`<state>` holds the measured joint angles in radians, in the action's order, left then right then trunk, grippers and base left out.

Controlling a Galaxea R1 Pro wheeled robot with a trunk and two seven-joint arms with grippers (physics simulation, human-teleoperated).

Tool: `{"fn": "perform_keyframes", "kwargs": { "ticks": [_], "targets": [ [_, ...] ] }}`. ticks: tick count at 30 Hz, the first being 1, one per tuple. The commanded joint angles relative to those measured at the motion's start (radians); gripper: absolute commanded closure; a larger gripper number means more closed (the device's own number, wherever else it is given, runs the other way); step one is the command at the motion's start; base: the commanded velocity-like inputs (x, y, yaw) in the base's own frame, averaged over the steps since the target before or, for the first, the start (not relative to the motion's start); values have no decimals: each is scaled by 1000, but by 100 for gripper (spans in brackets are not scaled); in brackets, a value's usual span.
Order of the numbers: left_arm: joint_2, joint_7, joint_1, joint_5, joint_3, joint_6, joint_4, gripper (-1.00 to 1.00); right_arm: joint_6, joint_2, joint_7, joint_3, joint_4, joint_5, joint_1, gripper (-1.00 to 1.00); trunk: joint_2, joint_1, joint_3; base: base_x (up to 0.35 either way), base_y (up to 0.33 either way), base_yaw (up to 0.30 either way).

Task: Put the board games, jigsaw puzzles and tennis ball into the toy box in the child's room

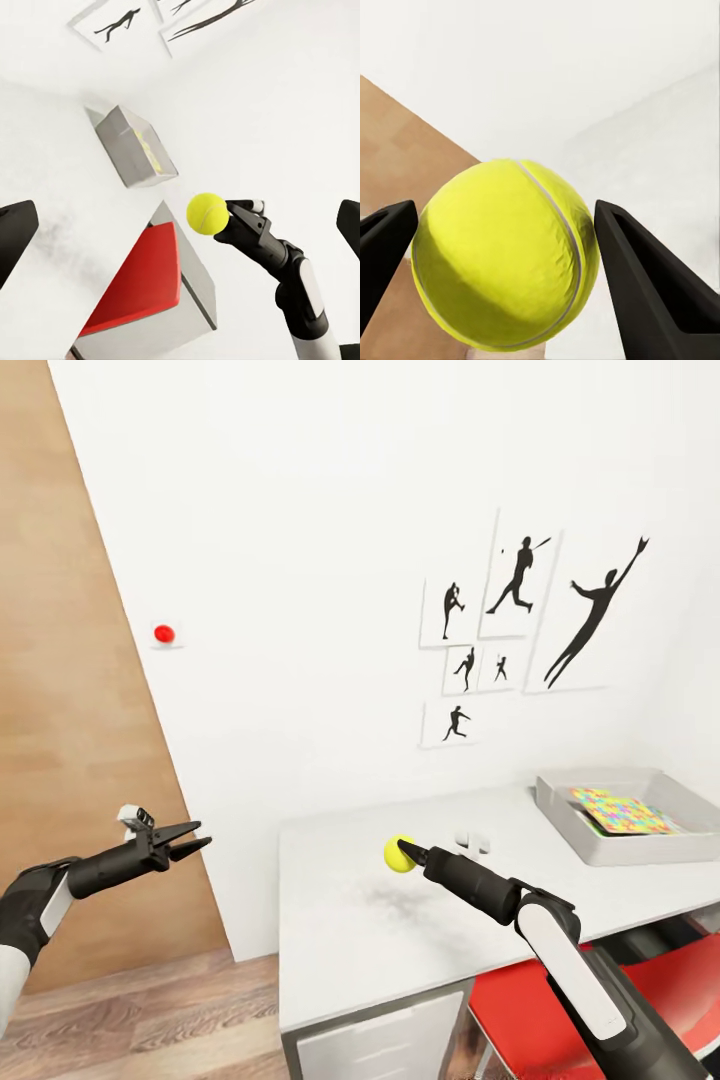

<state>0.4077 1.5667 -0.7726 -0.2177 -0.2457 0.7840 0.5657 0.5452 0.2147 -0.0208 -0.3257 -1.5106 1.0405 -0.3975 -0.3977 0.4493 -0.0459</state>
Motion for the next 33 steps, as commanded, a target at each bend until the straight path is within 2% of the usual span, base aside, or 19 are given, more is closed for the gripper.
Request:
{"fn": "perform_keyframes", "kwargs": {
  "ticks": [1, 33],
  "targets": [
    [0, 4, -1, 0, 0, 10, 0, -100, 2, 1, -2, -1, 0, 4, -1, 100, -2, 1, -1, 0, 0, -247],
    [-5, 4, -1, 0, 0, 9, 0, -100, 1, -3, -2, -3, 1, 4, -1, 100, -2, 1, 27, 0, 0, -249]
  ]
}}
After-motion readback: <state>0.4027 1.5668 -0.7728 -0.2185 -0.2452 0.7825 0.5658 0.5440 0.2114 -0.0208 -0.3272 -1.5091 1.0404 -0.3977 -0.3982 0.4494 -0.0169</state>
